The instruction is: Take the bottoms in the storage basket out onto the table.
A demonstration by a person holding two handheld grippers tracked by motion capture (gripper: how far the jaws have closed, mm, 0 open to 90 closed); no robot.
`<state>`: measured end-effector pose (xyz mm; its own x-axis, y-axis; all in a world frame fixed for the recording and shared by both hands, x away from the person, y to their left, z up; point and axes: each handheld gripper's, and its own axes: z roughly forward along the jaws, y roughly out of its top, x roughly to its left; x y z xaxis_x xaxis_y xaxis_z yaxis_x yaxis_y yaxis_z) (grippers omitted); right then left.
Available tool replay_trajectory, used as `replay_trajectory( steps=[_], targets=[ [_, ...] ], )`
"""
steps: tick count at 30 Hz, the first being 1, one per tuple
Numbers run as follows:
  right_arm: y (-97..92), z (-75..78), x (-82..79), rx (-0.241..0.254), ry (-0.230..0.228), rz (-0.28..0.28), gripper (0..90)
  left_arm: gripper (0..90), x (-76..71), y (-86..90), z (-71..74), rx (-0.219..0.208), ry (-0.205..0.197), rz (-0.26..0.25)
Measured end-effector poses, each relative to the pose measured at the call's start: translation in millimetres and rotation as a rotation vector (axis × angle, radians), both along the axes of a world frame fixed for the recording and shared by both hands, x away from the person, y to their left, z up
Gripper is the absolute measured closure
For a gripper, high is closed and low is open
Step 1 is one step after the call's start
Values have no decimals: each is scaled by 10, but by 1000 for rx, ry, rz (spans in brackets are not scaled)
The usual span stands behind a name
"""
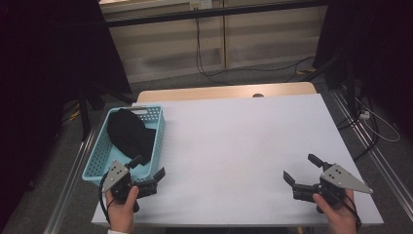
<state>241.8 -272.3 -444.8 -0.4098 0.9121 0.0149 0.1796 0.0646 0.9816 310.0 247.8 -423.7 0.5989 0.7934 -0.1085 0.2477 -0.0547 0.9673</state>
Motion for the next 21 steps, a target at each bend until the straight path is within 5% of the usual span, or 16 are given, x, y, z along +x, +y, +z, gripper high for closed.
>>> replay_trajectory(
  steps=[21],
  targets=[
    [-21, -23, -17, 12, 0, -2, 10, 32, 63, -45, 131, -33, -18, 2]
  ],
)
